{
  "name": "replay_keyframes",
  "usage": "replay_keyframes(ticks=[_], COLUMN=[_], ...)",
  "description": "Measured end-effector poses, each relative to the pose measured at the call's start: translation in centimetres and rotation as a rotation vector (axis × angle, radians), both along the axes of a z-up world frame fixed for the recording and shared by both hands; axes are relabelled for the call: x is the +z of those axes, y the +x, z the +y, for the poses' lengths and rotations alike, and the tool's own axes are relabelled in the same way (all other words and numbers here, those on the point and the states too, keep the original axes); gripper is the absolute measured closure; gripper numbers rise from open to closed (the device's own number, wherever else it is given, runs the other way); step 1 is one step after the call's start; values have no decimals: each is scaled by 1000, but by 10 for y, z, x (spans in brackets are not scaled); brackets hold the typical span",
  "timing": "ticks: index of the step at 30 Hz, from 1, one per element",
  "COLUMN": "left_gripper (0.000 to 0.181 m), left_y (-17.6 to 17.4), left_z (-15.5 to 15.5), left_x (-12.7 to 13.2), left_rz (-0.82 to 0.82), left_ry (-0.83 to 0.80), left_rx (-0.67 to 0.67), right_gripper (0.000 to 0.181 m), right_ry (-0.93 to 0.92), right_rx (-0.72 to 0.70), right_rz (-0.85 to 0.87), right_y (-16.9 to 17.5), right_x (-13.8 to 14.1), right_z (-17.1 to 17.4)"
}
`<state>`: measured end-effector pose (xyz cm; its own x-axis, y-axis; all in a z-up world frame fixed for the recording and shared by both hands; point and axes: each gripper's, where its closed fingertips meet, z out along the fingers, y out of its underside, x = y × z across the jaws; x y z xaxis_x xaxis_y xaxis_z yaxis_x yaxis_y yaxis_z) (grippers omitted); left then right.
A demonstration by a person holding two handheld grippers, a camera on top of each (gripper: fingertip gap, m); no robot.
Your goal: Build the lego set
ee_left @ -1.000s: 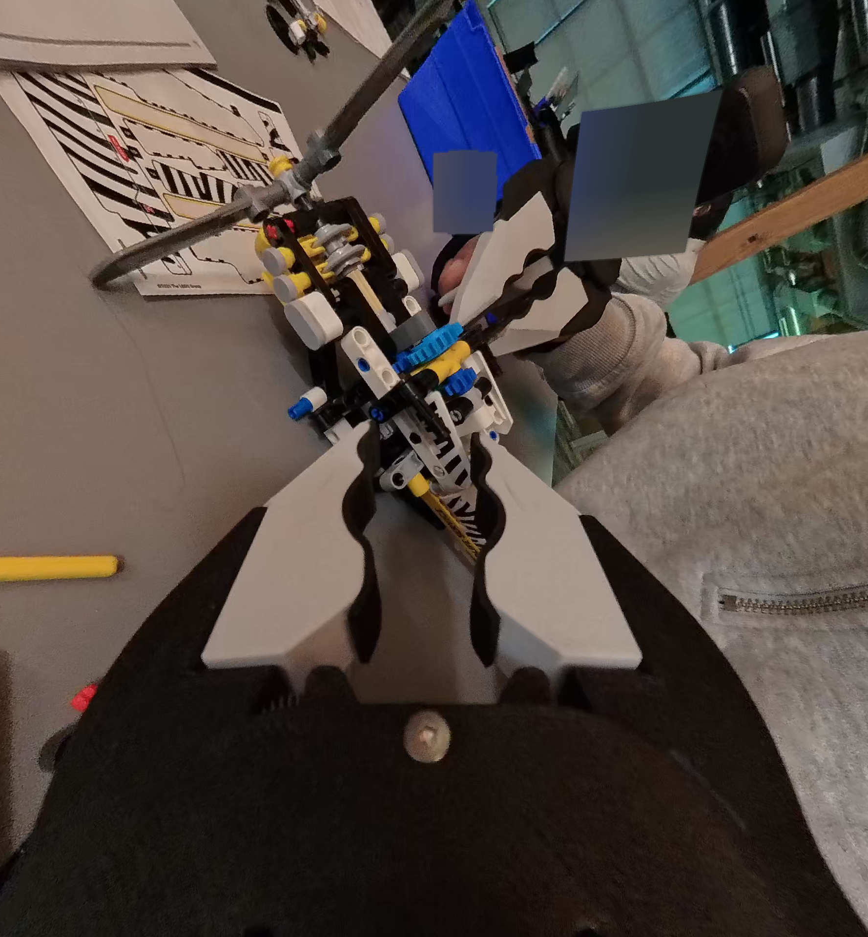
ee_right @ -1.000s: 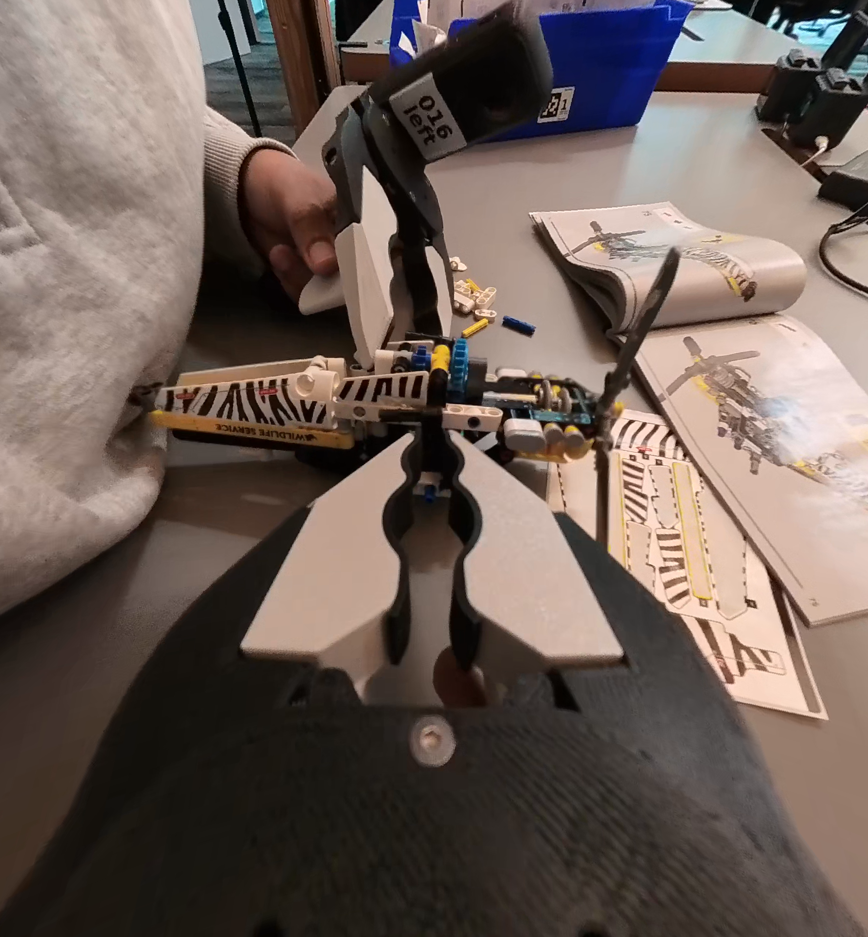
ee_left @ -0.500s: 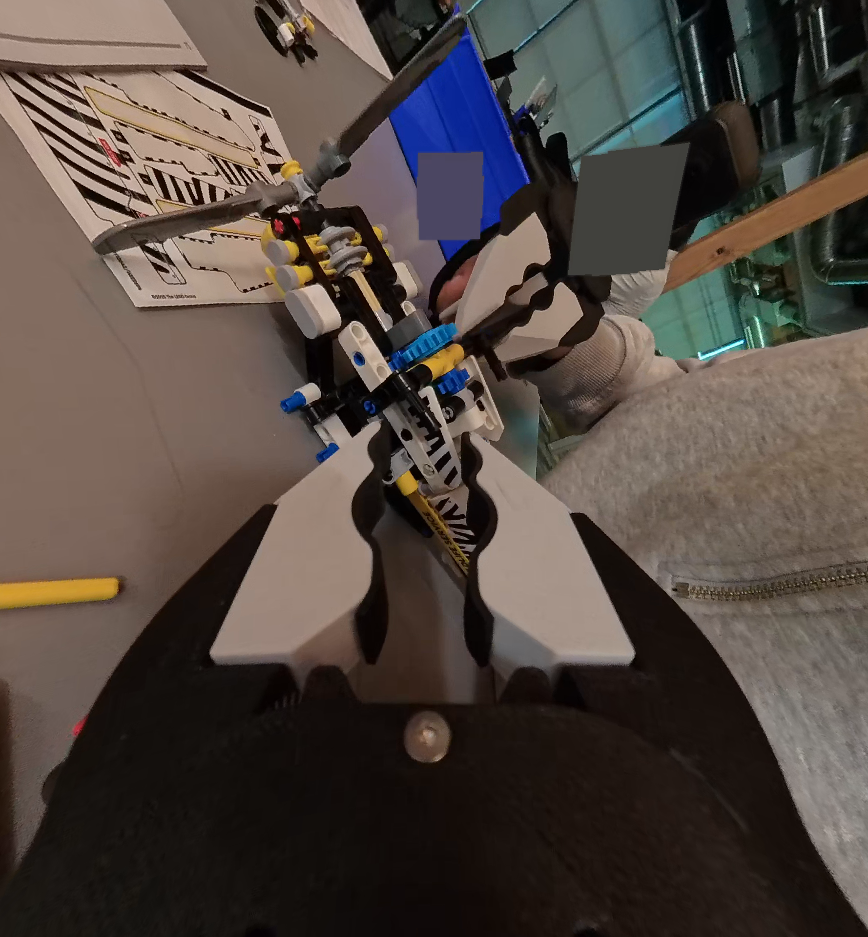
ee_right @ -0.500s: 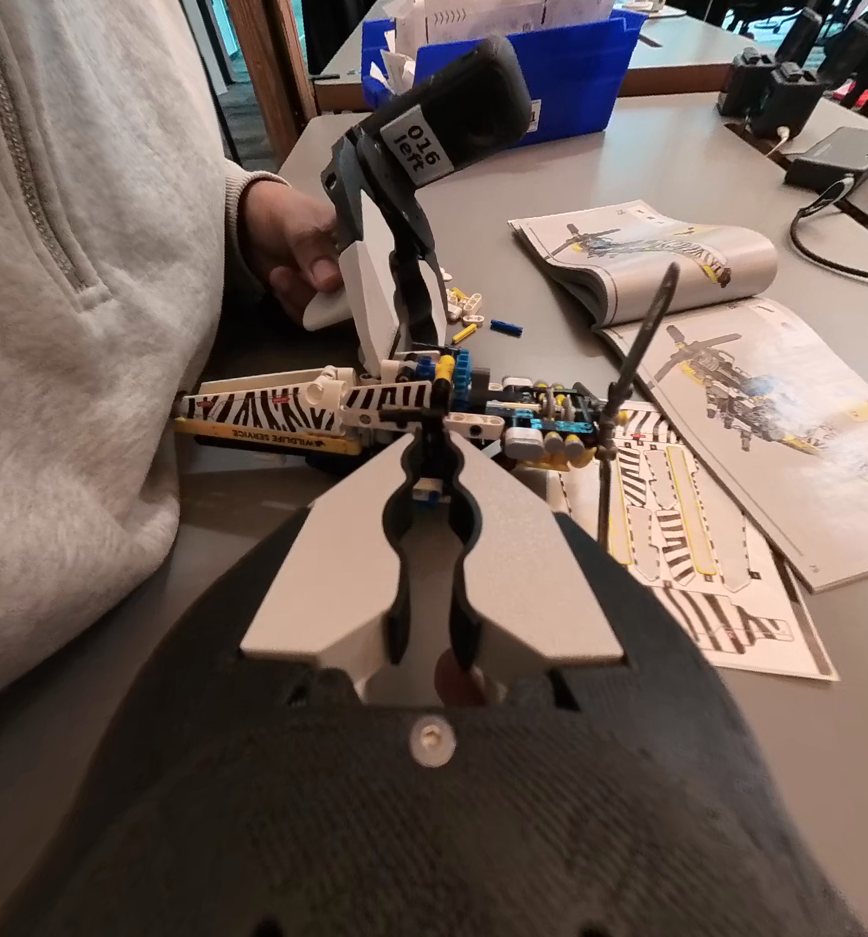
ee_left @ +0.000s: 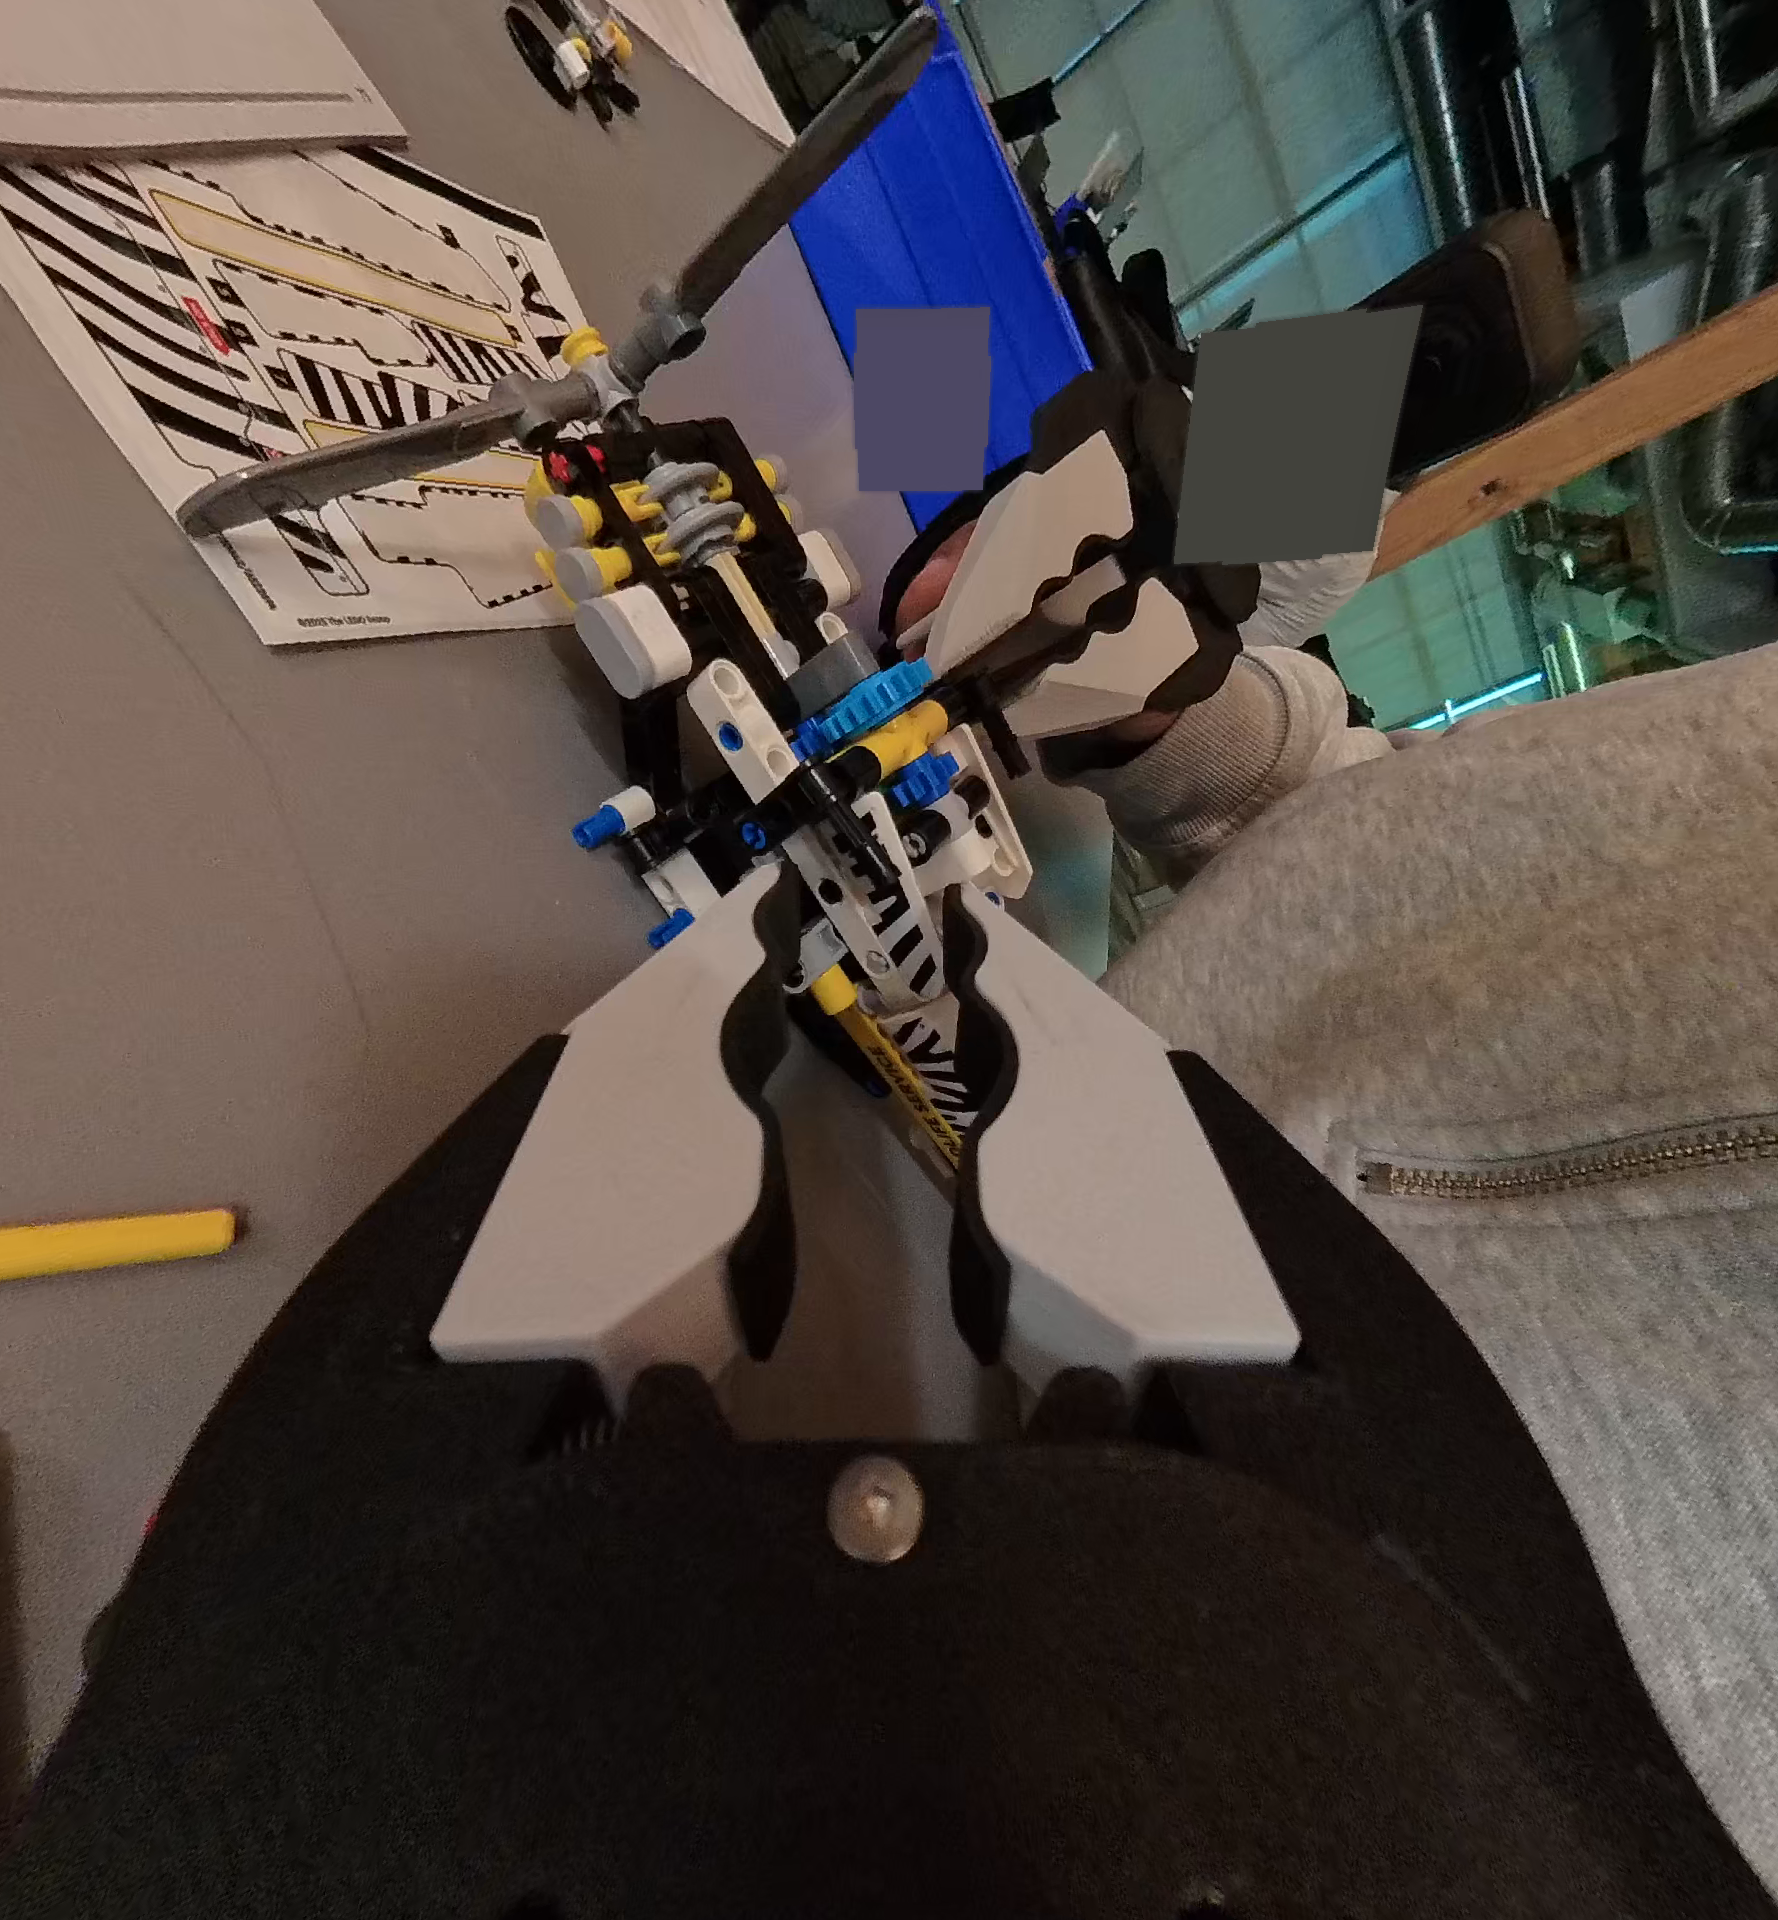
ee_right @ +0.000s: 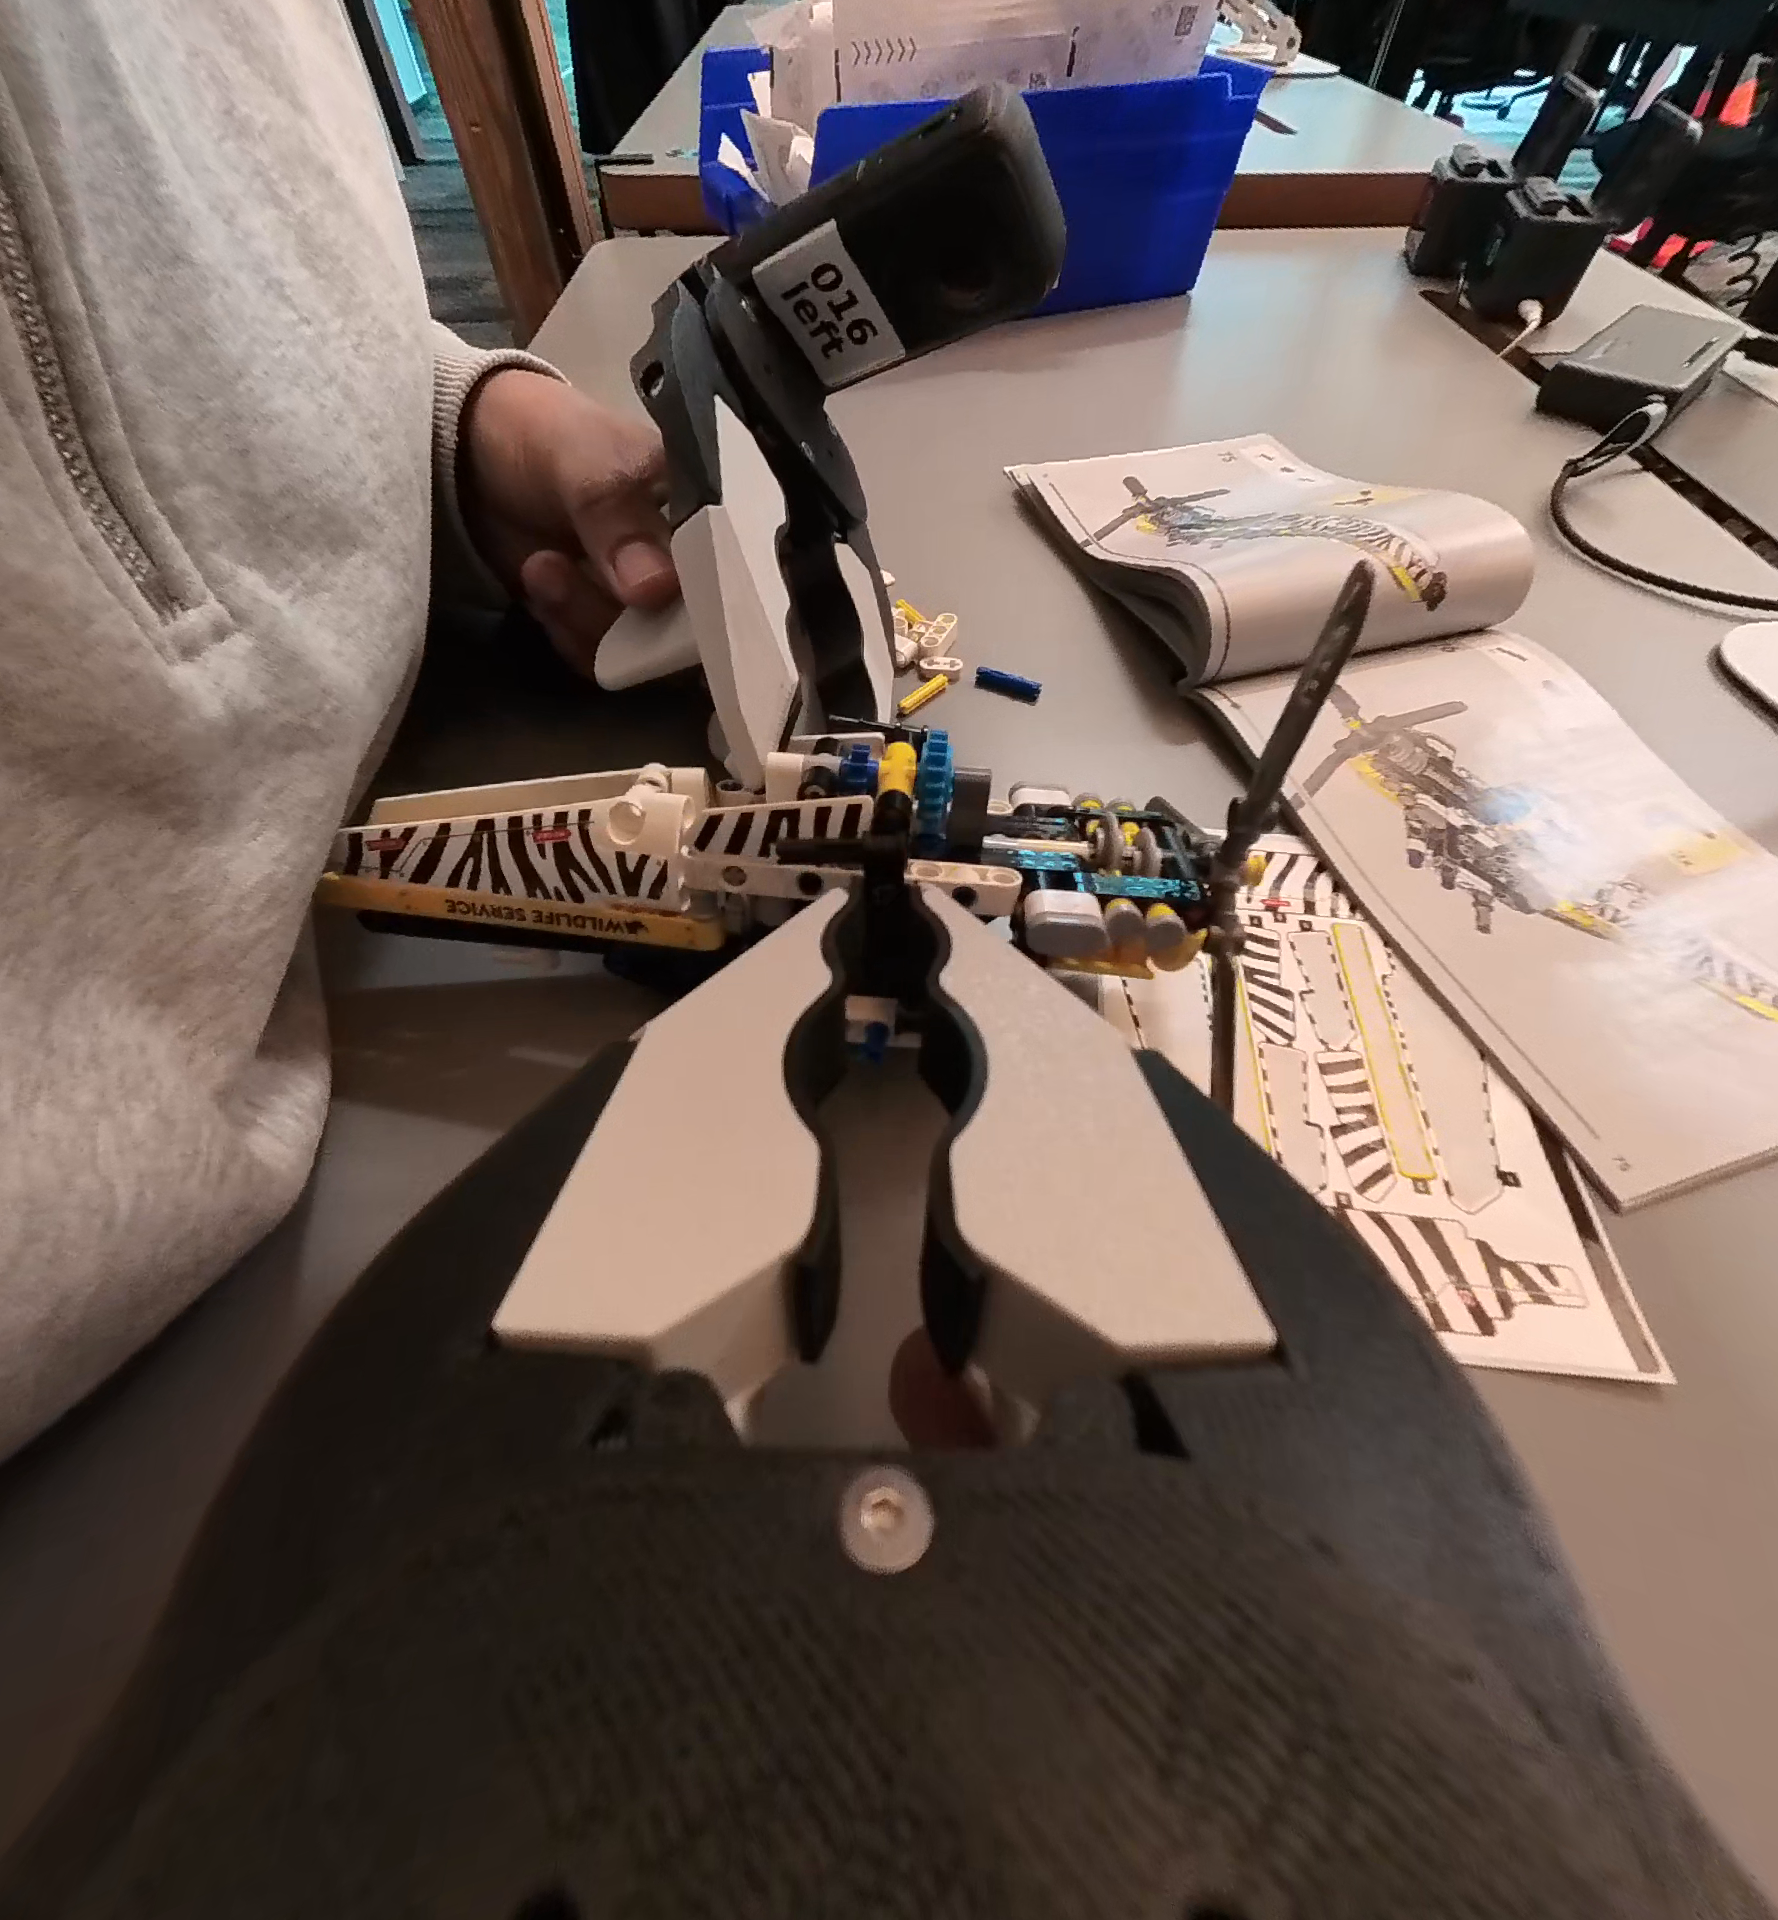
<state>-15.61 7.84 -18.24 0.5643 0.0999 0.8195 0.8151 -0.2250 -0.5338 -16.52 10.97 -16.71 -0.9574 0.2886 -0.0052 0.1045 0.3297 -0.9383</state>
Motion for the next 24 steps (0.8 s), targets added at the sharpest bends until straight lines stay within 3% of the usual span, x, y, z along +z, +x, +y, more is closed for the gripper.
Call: replay_keyframes(ticks=[19,24], left_gripper=[157,157], left_y=[0,0], left_z=[1,1], left_x=[0,0], left_rz=[-23,-26], left_ry=[7,8], left_rx=[-10,-10], right_gripper=[176,177], right_ry=[-2,28], right_rx=[14,-32], right_rz=[-42,-87], right_y=[-1,-4], right_x=[-1,-1], right_z=[-3,11])
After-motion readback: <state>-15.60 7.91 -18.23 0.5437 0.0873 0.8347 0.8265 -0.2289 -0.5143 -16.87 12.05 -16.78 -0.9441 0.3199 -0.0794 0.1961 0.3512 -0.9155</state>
